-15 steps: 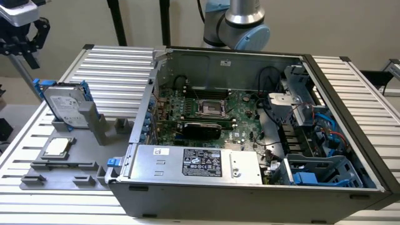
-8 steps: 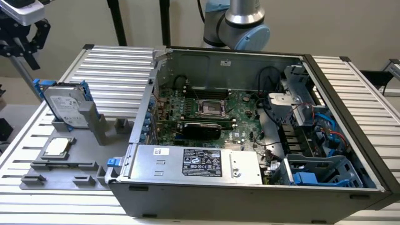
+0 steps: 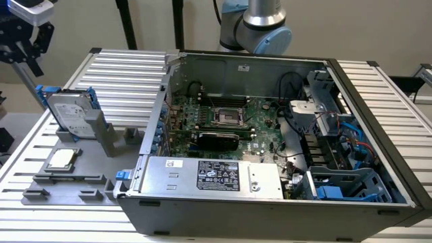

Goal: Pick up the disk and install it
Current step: 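Pick up the disk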

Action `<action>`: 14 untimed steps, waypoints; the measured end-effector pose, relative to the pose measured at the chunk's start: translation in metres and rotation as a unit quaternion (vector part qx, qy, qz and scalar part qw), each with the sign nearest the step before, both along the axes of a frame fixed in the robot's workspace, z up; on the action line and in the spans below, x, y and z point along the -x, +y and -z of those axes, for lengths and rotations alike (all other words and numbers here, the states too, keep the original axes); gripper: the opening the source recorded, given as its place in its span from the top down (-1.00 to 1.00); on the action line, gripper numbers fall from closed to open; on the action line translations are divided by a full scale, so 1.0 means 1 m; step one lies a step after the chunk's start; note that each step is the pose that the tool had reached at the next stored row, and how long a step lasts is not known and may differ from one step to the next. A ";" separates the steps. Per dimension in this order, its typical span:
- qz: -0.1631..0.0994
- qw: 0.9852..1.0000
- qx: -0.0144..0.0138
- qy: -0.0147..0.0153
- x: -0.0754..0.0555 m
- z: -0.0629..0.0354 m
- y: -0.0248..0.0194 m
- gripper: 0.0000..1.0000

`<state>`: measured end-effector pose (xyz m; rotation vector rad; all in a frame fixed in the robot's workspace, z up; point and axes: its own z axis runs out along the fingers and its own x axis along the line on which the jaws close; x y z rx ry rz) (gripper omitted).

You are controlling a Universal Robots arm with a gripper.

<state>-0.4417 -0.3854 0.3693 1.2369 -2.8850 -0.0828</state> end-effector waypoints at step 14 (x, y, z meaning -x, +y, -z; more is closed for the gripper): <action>-0.124 0.992 0.000 0.000 0.000 0.0037 0.0000 0.79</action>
